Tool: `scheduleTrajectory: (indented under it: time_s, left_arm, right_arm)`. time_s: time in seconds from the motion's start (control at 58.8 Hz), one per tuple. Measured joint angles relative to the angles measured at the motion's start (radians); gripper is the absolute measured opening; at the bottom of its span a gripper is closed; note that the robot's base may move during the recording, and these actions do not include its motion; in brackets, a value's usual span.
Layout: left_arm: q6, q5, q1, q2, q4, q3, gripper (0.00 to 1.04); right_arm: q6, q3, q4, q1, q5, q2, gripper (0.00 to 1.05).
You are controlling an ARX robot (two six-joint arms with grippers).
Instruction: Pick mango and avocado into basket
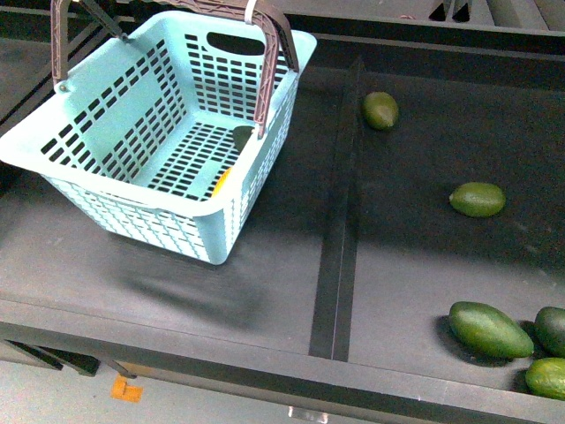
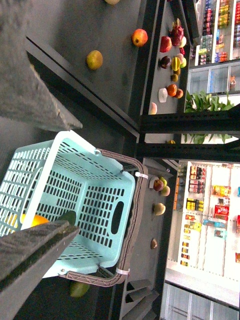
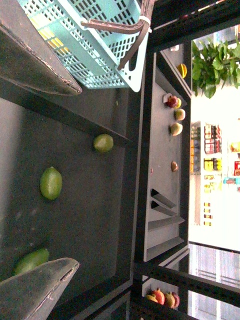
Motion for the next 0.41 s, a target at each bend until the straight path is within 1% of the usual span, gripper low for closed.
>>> scheduleTrajectory:
  time_s: [0.085, 0.102, 0.136, 0.153, 0.187, 0.408]
  left_arm:
    - [0.0, 0.0, 0.0, 0.0, 0.0, 0.0, 0.87]
    - [0.0, 0.0, 0.0, 0.0, 0.0, 0.0, 0.88]
    - [0.0, 0.0, 0.0, 0.0, 0.0, 0.0, 0.97]
    - [0.002, 0.0, 0.0, 0.0, 0.0, 0.0, 0.98]
    - [0.001, 0.0, 0.0, 0.0, 0.0, 0.0, 0.96]
    - [0.001, 0.0, 0.0, 0.0, 0.0, 0.0, 0.96]
  right_arm:
    - [0.0, 0.0, 0.0, 0.0, 0.0, 0.0, 0.96]
    - [0.0, 0.0, 0.0, 0.0, 0.0, 0.0, 0.96]
    - [0.0, 0.0, 0.0, 0.0, 0.0, 0.0, 0.96]
    - [0.0, 0.0, 0.0, 0.0, 0.0, 0.0, 0.96]
    - [0.0, 0.0, 0.0, 0.0, 0.0, 0.0, 0.96]
    - [0.0, 0.0, 0.0, 0.0, 0.0, 0.0, 0.96]
